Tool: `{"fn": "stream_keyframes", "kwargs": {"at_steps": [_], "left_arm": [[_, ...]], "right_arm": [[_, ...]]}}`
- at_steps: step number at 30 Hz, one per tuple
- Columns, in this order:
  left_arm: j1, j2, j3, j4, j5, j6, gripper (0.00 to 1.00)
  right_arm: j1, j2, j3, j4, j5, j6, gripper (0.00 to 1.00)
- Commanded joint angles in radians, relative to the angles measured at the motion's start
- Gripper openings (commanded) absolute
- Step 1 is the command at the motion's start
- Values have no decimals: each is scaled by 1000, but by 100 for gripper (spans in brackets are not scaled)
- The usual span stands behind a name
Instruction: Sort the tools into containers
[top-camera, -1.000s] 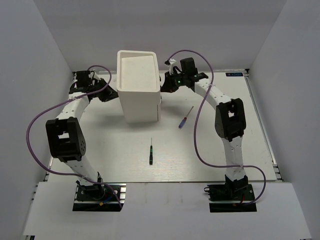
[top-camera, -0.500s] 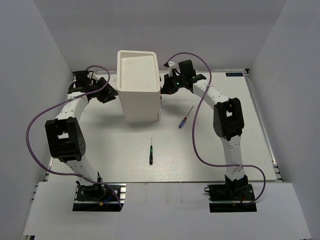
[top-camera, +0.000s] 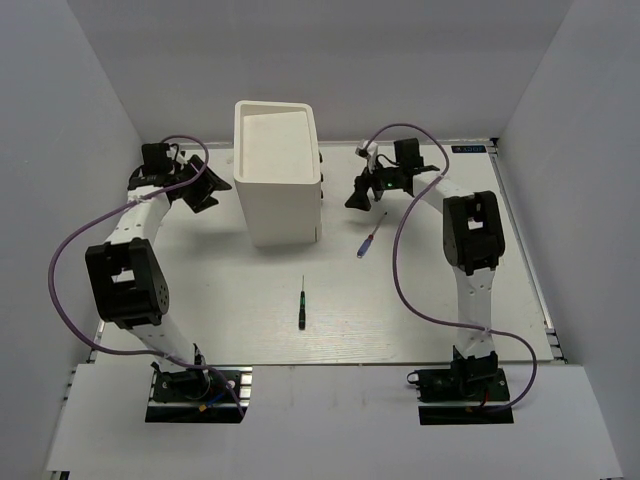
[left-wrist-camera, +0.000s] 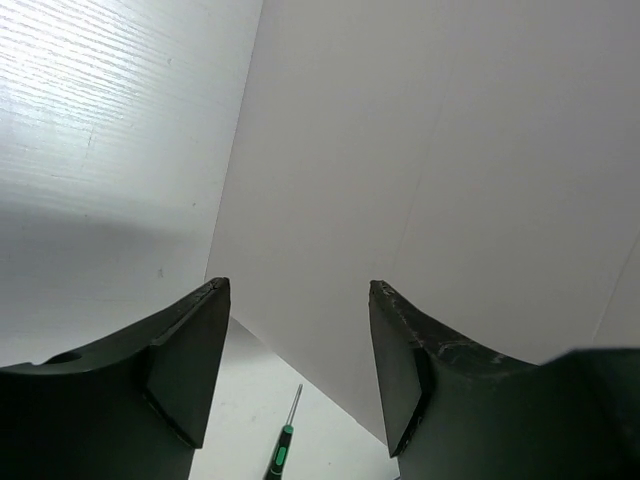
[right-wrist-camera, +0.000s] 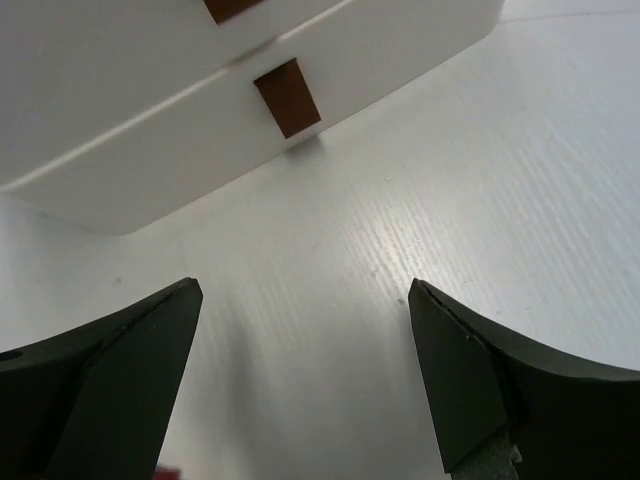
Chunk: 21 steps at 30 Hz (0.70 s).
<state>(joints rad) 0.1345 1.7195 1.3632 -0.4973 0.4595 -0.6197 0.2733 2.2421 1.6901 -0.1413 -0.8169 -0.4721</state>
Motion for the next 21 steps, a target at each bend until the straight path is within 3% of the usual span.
{"fn": "stream_keyframes", "kwargs": {"at_steps": [1, 4, 9, 21], "left_arm": [[2, -75, -9, -15, 10, 6, 68], [2, -84, -32, -15, 28, 6, 68], [2, -93, -62, -15, 28, 6, 68], [-16, -60, -82, 5, 38, -3, 68]], "right_arm": [[-11, 92, 98, 111, -240, -141, 90], [-8, 181, 227, 70, -286, -186, 87], [1, 297, 394, 48, -327, -166, 68], [32, 309, 358, 132, -403, -120, 65]]}}
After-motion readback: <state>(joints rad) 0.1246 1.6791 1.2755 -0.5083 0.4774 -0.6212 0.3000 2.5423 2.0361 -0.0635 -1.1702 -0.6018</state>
